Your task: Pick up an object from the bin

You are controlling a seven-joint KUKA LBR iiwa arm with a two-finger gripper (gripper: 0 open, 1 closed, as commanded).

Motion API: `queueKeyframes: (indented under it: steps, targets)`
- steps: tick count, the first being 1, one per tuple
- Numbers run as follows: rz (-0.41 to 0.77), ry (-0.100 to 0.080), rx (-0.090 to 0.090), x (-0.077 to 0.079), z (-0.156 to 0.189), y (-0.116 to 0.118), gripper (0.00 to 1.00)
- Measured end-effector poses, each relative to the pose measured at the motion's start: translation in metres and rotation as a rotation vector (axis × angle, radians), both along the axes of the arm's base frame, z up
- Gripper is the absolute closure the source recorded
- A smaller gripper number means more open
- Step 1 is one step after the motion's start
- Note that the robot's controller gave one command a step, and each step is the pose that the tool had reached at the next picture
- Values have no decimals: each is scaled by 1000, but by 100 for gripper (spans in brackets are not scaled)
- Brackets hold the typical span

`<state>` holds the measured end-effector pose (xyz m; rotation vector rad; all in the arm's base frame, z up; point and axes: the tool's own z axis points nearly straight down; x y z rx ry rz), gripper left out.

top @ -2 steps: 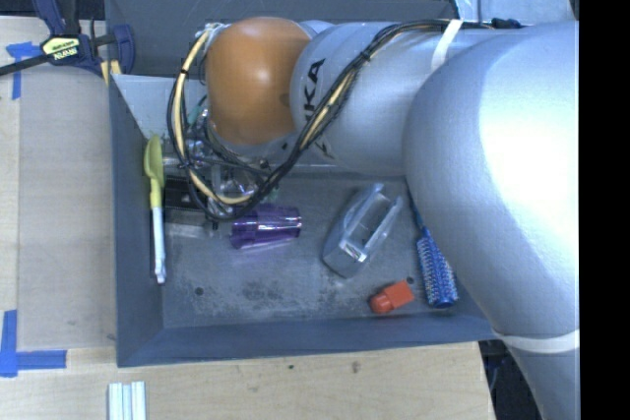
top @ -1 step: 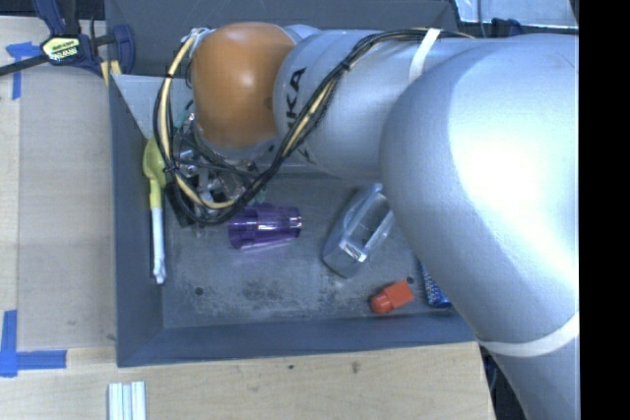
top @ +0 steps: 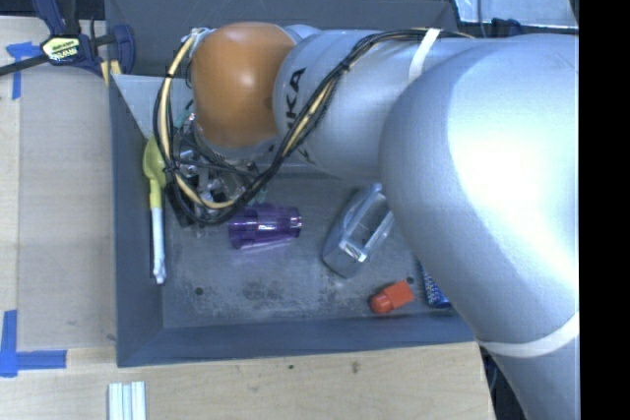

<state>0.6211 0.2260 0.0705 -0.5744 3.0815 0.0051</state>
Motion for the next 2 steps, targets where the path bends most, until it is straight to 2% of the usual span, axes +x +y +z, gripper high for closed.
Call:
queueKeyframes:
  steps: [1, 2]
  targets:
    - [18, 4, -2, 2, 56, -7, 100]
    - [65, -5, 1, -10, 118, -8, 100]
